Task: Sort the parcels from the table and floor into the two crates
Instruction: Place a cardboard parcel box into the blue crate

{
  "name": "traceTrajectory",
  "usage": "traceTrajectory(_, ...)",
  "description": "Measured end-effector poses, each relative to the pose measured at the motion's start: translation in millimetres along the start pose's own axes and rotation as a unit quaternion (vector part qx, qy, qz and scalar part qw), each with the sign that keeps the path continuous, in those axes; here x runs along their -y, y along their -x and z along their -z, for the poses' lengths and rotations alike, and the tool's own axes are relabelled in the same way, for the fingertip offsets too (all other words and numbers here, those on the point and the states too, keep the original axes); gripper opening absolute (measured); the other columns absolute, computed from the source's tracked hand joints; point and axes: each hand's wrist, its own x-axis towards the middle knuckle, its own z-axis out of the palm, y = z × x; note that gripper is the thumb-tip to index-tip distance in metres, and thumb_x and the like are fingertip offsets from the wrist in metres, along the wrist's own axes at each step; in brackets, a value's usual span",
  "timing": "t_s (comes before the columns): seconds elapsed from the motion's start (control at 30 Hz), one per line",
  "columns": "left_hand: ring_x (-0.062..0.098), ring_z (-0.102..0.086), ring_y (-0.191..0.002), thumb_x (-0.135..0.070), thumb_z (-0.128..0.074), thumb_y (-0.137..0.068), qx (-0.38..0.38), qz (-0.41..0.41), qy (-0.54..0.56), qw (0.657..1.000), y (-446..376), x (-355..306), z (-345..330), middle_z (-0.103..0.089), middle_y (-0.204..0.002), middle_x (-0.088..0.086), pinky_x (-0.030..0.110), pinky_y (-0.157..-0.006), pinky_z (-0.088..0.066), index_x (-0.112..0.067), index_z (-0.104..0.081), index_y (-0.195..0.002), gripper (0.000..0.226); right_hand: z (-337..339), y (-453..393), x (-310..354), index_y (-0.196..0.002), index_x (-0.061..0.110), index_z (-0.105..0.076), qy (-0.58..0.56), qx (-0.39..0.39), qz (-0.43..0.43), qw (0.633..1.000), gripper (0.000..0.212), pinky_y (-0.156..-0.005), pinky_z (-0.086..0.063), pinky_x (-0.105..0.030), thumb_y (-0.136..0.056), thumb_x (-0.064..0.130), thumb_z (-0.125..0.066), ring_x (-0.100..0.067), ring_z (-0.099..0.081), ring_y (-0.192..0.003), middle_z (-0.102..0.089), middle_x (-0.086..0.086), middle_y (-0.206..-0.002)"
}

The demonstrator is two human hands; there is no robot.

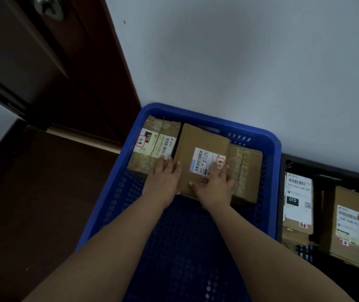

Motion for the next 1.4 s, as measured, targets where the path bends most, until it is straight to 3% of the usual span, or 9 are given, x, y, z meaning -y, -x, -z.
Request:
traceTrajectory(0.13,0.043,0.026,-0.141,-0.013,-0.062,-0.093,0.004,0.025,-0.057,0.998,-17,-4,-2,0.033,-0.152,0.022,0.057,-0.118,-0.004,-0.017,-0.012,-0.154,0.079,1,-10,-17,-0.151,0.034,0.019,0.092,0.067,0.052,0.992,0.121,-0.116,0.001,-0.057,-0.069,0.081,-0.057,-0.04,0.021,-0.144,0.033,-0.007,-0.156)
traceTrajectory(0.23,0.043,0.022,-0.143,-0.024,-0.057,-0.097,0.006,0.034,-0.042,0.999,-29,-5,-6,0.033,-0.153,0.02,0.055,-0.117,-0.01,-0.018,-0.017,-0.152,0.068,0,-15,-24,-0.142,0.033,0.037,0.149,0.113,0.06,0.981,0.141,-0.113,0.008,-0.06,-0.06,0.079,-0.068,-0.041,0.03,-0.14,0.046,-0.012,-0.147)
traceTrajectory(0.33,0.042,0.012,-0.145,-0.039,-0.064,-0.091,-0.014,0.031,-0.034,0.999,-36,-2,-3,0.027,-0.156,0.019,0.053,-0.115,-0.023,-0.022,-0.023,-0.151,0.074,-5,-16,-23,-0.142,0.028,0.037,0.2,0.061,0.073,0.975,0.133,-0.114,-0.003,-0.064,-0.073,0.062,-0.071,-0.046,0.019,-0.142,0.033,-0.021,-0.152)
traceTrajectory(0.43,0.044,0.007,-0.144,-0.062,-0.072,-0.072,-0.006,0.015,-0.039,0.999,-39,1,-3,0.024,-0.156,0.021,0.054,-0.112,-0.027,-0.028,-0.019,-0.152,0.101,-9,-15,-21,-0.143,0.025,0.035,0.221,0.023,0.077,0.972,0.127,-0.113,-0.01,-0.063,-0.076,0.064,-0.066,-0.047,0.01,-0.143,0.022,-0.024,-0.155)
traceTrajectory(0.63,0.047,0.006,-0.143,-0.049,-0.073,-0.078,-0.018,0.03,-0.098,0.995,-46,-3,-15,0.025,-0.154,0.026,0.049,-0.101,-0.043,-0.032,-0.006,-0.154,0.102,-11,-17,-19,-0.146,0.025,0.032,0.256,0.03,0.069,0.964,0.126,-0.112,-0.018,-0.062,-0.076,0.069,-0.063,-0.047,0.003,-0.144,0.016,-0.025,-0.157)
traceTrajectory(0.9,0.044,0.002,-0.145,-0.05,-0.078,-0.074,0.067,0.012,-0.092,0.993,-24,-3,25,0.018,-0.156,0.024,0.054,-0.113,-0.029,-0.027,-0.01,-0.154,0.107,40,9,-15,-0.152,0.034,0.013,0.196,0.099,0.061,0.974,0.118,-0.115,-0.019,-0.053,-0.074,0.062,-0.07,-0.039,0.001,-0.146,0.009,-0.014,-0.16)
traceTrajectory(1.1,0.033,-0.023,-0.139,-0.045,-0.062,-0.089,0.019,-0.055,-0.098,0.994,67,-9,27,-0.023,-0.153,0.015,0.046,-0.098,-0.044,-0.018,-0.04,-0.14,0.062,44,107,-23,-0.154,0.024,-0.008,0.171,0.064,0.037,0.982,0.095,-0.112,-0.028,-0.048,-0.084,0.057,-0.063,-0.037,-0.017,-0.141,-0.015,-0.015,-0.157)
traceTrajectory(1.23,0.028,-0.032,-0.132,-0.04,-0.055,-0.094,-0.021,-0.12,-0.11,0.986,123,-21,30,-0.037,-0.143,0.011,0.042,-0.093,-0.047,-0.018,-0.04,-0.141,0.053,55,171,-22,-0.143,0.017,-0.034,0.152,0.026,0.027,0.988,0.064,-0.11,-0.029,-0.044,-0.091,0.047,-0.057,-0.035,-0.022,-0.14,-0.031,-0.015,-0.149)
traceTrajectory(1.4,0.029,-0.037,-0.125,-0.036,-0.051,-0.096,-0.058,-0.199,-0.137,0.969,181,-59,44,-0.044,-0.134,0.012,0.042,-0.085,-0.047,-0.016,-0.044,-0.136,0.045,75,244,-36,-0.14,0.013,-0.04,0.159,0.0,-0.007,0.987,0.055,-0.108,-0.032,-0.043,-0.095,0.044,-0.051,-0.035,-0.023,-0.139,-0.035,-0.014,-0.147)
